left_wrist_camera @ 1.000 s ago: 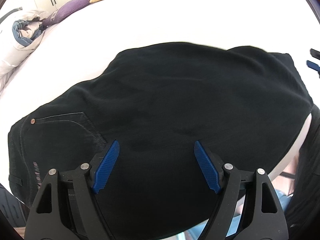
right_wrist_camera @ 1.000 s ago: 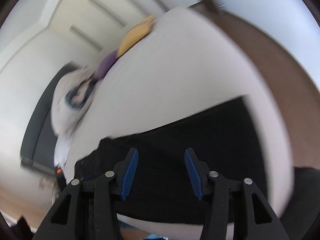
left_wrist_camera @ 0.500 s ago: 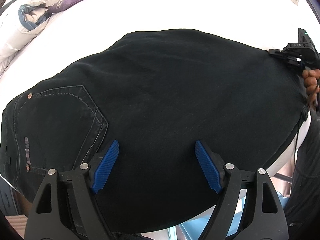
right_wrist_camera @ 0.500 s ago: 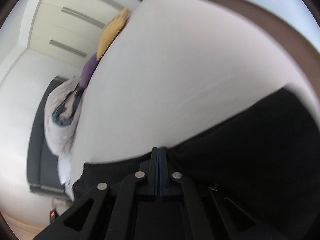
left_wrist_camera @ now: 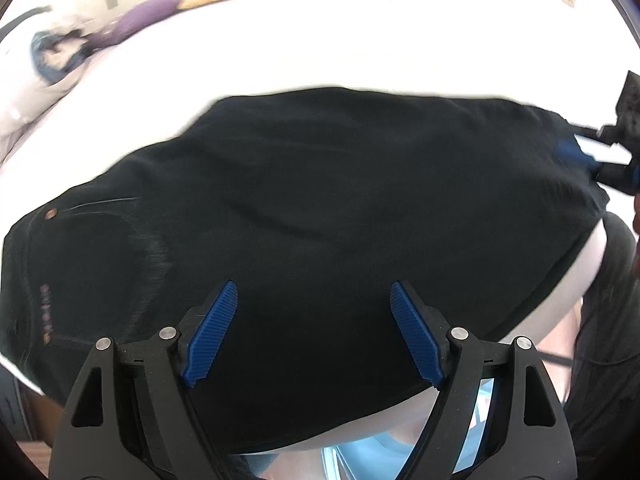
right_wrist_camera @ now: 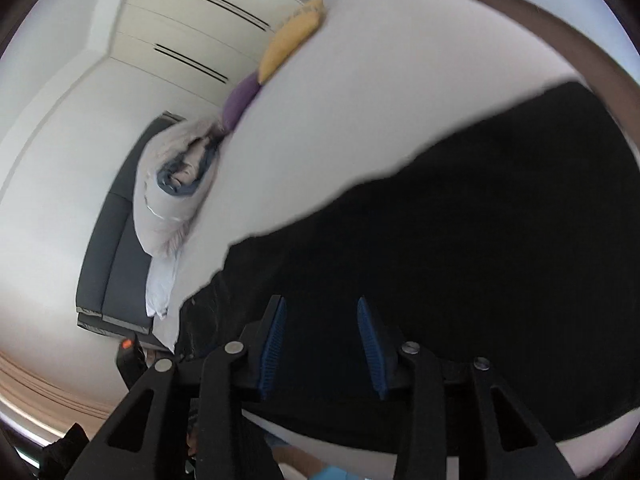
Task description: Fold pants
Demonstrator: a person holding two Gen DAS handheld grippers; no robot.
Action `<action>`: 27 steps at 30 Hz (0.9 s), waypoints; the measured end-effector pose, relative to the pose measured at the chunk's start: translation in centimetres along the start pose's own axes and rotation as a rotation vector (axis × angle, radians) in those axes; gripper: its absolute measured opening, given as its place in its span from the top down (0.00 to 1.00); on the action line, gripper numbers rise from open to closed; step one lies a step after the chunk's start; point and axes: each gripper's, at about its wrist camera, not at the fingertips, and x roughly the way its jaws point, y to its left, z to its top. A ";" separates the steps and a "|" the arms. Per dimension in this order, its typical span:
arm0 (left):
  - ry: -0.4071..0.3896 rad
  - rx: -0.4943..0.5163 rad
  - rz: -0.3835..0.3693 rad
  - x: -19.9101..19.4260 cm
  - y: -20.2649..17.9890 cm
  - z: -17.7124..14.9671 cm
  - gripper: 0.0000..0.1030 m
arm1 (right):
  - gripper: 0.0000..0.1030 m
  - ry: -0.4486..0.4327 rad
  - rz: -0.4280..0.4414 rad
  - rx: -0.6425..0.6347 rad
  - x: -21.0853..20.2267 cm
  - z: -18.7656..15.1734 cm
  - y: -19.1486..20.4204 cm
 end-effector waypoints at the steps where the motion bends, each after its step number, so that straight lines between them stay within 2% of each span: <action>1: 0.024 0.020 0.002 0.8 -0.7 -0.3 0.24 | 0.87 0.022 -0.034 0.033 0.8 -0.8 -0.9; 2: 0.022 0.022 0.009 1.0 -0.8 -0.5 0.24 | 1.00 0.021 -0.044 0.069 0.7 -1.4 -2.2; 4: 0.011 -0.005 -0.009 0.4 -0.6 -1.3 0.24 | 1.00 -0.013 -0.061 0.132 -1.0 -1.4 -4.7; 6: 0.011 -0.025 -0.023 0.4 0.2 -2.3 0.24 | 1.00 -0.124 -0.120 0.183 -5.3 -1.2 -7.0; 9: 0.019 -0.019 -0.026 -0.3 0.1 -3.8 0.24 | 1.00 -0.246 -0.224 0.272 -9.9 -0.7 -9.5; 10: 0.027 -0.012 -0.025 -0.6 0.1 -4.1 0.24 | 0.99 -0.263 -0.244 0.279 -10.6 -0.8 -9.6; 11: 0.037 -0.003 -0.026 -0.7 0.1 -4.1 0.24 | 0.90 -0.280 -0.302 0.271 -11.8 -0.6 -9.2; 12: 0.041 0.004 -0.024 -1.1 0.2 -4.3 0.24 | 0.89 -0.294 -0.342 0.257 -12.5 -0.6 -8.5; 13: 0.018 -0.001 -0.019 -2.0 0.3 -4.0 0.24 | 0.88 -0.307 -0.311 0.219 -12.9 -0.5 -7.2; 14: -0.006 -0.007 -0.023 -2.6 0.4 -3.5 0.24 | 0.86 -0.302 -0.269 0.192 -13.0 -0.4 -6.3; 16: -0.062 -0.023 -0.041 -3.9 0.9 -2.0 0.24 | 0.67 -0.244 -0.156 0.086 -11.0 0.0 -2.6; 17: -0.078 -0.029 -0.044 -4.0 1.1 -0.8 0.24 | 0.52 -0.222 -0.117 0.052 -10.1 0.2 -1.4; 18: -0.091 -0.036 -0.041 -3.9 1.3 0.1 0.24 | 0.50 -0.182 -0.045 0.004 -8.1 0.0 0.4; 19: -0.110 -0.045 -0.042 -3.5 1.6 1.5 0.24 | 0.50 -0.146 -0.006 -0.017 -6.4 0.0 1.6; 20: -0.117 -0.050 -0.049 -3.1 1.9 2.4 0.24 | 0.50 -0.074 0.031 -0.044 -3.6 -0.2 3.1; 21: -0.121 -0.057 -0.052 -2.3 2.2 3.5 0.24 | 0.50 -0.030 0.042 -0.064 -1.2 -0.7 4.4; 23: -0.097 -0.081 -0.054 0.0 2.7 5.6 0.24 | 0.50 0.041 0.019 -0.101 2.2 -1.3 5.5; 24: -0.073 -0.092 -0.064 1.4 3.2 6.5 0.24 | 0.52 0.088 -0.022 -0.114 3.9 -1.4 5.4; 25: -0.055 -0.105 -0.062 2.4 3.8 7.2 0.24 | 0.64 0.098 -0.061 -0.104 4.7 -1.1 4.8; 27: 0.028 -0.117 -0.024 5.2 5.3 8.1 0.24 | 0.78 0.081 -0.064 -0.037 4.3 -0.9 3.2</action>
